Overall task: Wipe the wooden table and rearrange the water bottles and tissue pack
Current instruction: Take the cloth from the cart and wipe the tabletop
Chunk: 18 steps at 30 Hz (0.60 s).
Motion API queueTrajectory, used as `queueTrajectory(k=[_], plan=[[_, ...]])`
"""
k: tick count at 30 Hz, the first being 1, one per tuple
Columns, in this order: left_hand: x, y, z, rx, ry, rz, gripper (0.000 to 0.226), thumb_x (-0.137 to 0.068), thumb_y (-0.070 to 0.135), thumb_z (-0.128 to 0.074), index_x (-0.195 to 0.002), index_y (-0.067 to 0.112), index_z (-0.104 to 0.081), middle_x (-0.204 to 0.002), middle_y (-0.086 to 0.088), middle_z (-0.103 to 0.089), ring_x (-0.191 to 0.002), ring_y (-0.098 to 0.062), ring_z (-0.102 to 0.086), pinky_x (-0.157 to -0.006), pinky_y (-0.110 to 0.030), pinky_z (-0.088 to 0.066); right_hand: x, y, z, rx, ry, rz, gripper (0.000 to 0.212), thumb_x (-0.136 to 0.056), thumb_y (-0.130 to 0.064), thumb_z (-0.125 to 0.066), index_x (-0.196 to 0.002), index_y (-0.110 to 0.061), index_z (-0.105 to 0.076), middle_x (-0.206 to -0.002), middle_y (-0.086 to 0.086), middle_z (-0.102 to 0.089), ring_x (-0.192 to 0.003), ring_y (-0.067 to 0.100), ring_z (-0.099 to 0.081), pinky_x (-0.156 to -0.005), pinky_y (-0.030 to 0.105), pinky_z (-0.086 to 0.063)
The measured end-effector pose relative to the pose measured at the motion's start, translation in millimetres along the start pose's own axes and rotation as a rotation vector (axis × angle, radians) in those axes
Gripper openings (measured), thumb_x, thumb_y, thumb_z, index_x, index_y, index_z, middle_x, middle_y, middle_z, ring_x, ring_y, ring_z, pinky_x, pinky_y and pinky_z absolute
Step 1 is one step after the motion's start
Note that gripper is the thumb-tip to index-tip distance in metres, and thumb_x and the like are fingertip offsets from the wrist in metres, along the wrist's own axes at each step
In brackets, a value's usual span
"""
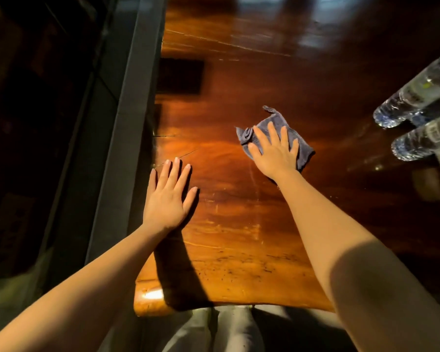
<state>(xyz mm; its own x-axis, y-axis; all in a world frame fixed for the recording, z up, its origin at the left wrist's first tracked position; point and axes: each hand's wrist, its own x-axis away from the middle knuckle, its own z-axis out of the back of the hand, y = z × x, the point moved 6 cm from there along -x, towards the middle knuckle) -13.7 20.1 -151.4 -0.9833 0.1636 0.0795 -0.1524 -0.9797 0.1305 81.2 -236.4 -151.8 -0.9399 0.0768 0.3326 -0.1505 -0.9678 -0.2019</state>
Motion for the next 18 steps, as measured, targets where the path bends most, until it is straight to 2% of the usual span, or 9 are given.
queueTrajectory(k=[4,8,13,18], plan=[[-1,0,-1,-0.020,-0.017,-0.003,0.063,-0.093,0.059,-0.007,-0.148,0.029,-0.012,-0.159,-0.002,-0.010,-0.147,-0.021,-0.001,-0.119,-0.049,-0.006,21,46,3,0.021,0.065,-0.081,0.057,-0.094,-0.060,-0.019,-0.147,-0.043,-0.008,-0.162,-0.004,0.001,-0.148,0.024,0.008,-0.116,0.053,0.001],[-2,1,-2,-0.020,-0.022,-0.004,0.064,-0.093,0.060,-0.006,-0.149,0.028,-0.011,-0.159,-0.002,-0.008,-0.147,-0.021,0.000,-0.119,-0.049,-0.004,47,54,-2,0.024,0.134,-0.127,0.057,-0.095,-0.058,-0.019,-0.148,-0.041,-0.008,-0.162,-0.002,-0.002,-0.148,0.025,0.006,-0.117,0.054,0.000],[-3,1,-3,-0.028,-0.017,-0.003,0.064,-0.093,0.060,-0.006,-0.149,0.029,-0.011,-0.159,-0.003,-0.007,-0.147,-0.022,0.000,-0.119,-0.049,-0.003,72,36,-15,0.011,0.165,-0.175,0.058,-0.095,-0.057,-0.016,-0.149,-0.039,-0.004,-0.162,-0.001,-0.001,-0.148,0.028,0.008,-0.117,0.058,0.002],[-2,2,-3,-0.018,0.001,0.002,0.064,-0.093,0.058,-0.006,-0.148,0.027,-0.012,-0.159,-0.004,-0.008,-0.147,-0.022,-0.001,-0.119,-0.049,-0.003,82,-19,-33,-0.028,0.143,-0.168,0.060,-0.093,-0.059,-0.014,-0.148,-0.040,0.000,-0.161,0.000,0.006,-0.147,0.031,0.014,-0.113,0.061,0.010]])
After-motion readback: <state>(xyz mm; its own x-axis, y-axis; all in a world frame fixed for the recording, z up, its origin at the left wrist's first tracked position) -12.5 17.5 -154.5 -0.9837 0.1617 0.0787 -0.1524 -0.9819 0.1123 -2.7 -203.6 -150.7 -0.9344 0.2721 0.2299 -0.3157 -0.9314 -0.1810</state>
